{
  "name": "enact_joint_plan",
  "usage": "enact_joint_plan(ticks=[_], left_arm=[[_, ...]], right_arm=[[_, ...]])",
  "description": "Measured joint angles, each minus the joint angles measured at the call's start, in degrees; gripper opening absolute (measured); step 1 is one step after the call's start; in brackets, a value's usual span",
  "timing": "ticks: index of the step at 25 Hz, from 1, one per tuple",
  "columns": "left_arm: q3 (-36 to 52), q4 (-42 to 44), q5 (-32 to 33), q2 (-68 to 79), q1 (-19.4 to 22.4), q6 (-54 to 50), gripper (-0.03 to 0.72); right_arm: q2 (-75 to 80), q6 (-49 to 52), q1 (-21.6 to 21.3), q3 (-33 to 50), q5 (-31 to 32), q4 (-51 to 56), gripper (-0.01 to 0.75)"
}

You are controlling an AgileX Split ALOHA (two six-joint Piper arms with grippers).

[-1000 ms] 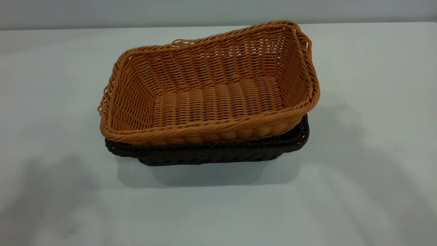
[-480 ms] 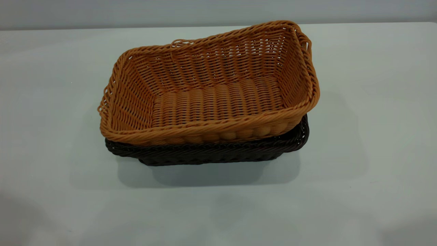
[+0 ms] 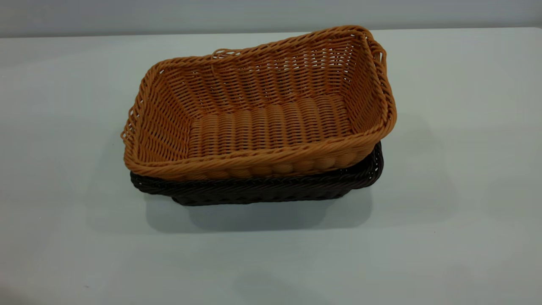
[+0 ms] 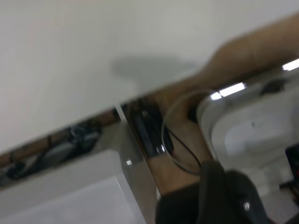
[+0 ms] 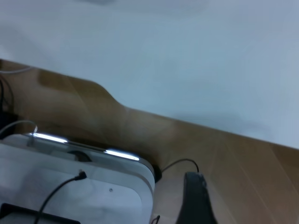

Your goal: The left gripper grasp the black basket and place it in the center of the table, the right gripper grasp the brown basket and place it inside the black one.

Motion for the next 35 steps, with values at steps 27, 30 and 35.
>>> enact_joint_plan(ticks=[27, 30, 35], left_arm=[[7.8, -0.7, -3.0, -41.4, 12.8, -3.6, 0.372], [7.8, -0.7, -2.7, -45.4, 16.7, -3.6, 0.372], [7.8, -0.9, -2.6, -45.7, 20.2, -3.6, 0.372]], right_arm=[[-18.5, 0.1, -6.8, 0.6, -0.3, 0.4, 0.454], [-25.4, 0.1, -9.2, 0.6, -0.1, 0.4, 0.454], [-36.1, 0.1, -11.6, 0.6, 0.5, 0.4, 0.454]])
